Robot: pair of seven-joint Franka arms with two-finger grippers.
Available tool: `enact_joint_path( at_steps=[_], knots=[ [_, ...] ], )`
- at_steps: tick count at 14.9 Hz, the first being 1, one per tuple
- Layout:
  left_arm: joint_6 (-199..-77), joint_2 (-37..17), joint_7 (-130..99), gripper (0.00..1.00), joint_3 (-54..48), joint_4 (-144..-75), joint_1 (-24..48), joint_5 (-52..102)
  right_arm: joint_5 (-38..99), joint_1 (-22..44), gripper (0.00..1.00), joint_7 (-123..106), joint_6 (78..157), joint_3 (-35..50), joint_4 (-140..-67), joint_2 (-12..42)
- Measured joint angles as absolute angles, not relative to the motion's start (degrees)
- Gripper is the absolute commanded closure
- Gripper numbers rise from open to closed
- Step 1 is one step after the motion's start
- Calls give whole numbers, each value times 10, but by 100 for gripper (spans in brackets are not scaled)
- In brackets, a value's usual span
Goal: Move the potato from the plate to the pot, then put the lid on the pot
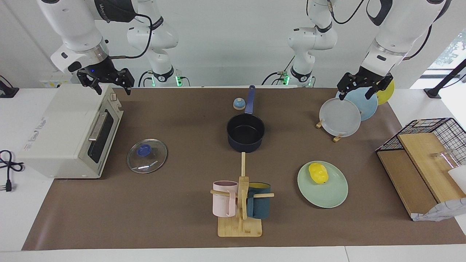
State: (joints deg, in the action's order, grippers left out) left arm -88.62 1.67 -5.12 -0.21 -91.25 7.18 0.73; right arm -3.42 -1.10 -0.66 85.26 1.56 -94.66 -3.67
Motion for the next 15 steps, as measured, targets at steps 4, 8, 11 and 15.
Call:
enact_joint_path(
  at_steps=[4,8,11,15],
  knots=[
    [-886,17,-43,0,-4,-914,72,7,-34,-11,0,-7,853,16,-947,-37],
    [-896,17,-43,0,-5,-917,72,8,-34,-11,0,-7,853,16,-947,-37],
    [-943,17,-46,0,-6,-928,72,8,-33,-6,0,-10,853,19,-950,-37],
    [-980,-6,-47,0,-6,-933,72,20,-30,15,0,-20,902,20,-977,-39]
  ],
)
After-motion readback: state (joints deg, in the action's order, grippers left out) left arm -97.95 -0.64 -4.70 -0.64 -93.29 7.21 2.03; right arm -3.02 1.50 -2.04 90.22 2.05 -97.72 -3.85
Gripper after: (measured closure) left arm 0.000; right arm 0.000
